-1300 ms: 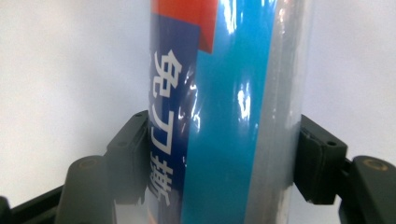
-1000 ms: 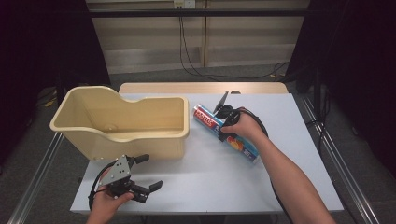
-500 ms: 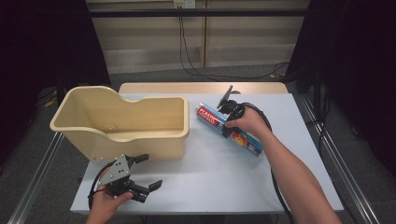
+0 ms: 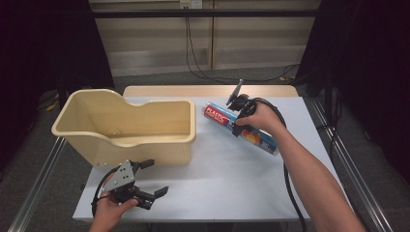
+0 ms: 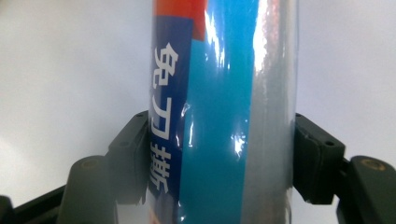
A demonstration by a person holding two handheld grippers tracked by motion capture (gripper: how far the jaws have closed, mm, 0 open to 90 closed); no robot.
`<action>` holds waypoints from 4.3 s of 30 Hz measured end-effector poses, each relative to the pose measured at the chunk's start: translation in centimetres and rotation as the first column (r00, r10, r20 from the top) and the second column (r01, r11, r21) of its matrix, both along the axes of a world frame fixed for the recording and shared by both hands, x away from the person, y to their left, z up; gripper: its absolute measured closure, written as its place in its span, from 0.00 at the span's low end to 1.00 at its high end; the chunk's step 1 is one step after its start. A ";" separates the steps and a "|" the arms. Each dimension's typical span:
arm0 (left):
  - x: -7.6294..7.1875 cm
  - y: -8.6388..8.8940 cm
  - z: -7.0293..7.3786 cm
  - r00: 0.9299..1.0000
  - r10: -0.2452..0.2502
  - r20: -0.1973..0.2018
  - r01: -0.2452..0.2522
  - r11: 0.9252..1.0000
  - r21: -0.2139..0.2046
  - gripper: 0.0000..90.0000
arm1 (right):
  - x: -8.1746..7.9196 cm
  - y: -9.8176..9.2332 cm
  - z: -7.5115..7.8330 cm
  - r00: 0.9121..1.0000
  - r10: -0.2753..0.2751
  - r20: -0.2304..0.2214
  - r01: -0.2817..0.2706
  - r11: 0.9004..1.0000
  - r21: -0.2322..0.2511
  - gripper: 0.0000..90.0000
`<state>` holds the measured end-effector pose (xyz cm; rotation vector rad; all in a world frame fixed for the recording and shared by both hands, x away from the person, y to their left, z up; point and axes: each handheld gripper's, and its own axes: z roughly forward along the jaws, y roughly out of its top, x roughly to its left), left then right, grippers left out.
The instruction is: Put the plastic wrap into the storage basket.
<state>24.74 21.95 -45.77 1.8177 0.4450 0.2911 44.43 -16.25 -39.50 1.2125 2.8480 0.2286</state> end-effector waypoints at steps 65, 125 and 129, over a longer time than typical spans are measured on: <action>-0.1 0.0 0.2 1.000 -0.005 0.011 0.005 1.000 -0.011 0.02 | -0.8 8.0 13.4 0.966 0.230 0.121 -0.244 0.961 0.128 0.36; 0.0 0.0 0.1 1.000 -0.015 0.003 0.015 1.000 0.000 0.02 | -2.1 18.5 9.9 0.878 0.465 0.114 -0.474 0.878 0.065 0.35; 0.0 0.1 0.1 1.000 -0.017 0.003 0.017 1.000 0.005 0.02 | -2.0 18.7 9.9 0.874 0.473 0.108 -0.481 0.875 0.054 0.35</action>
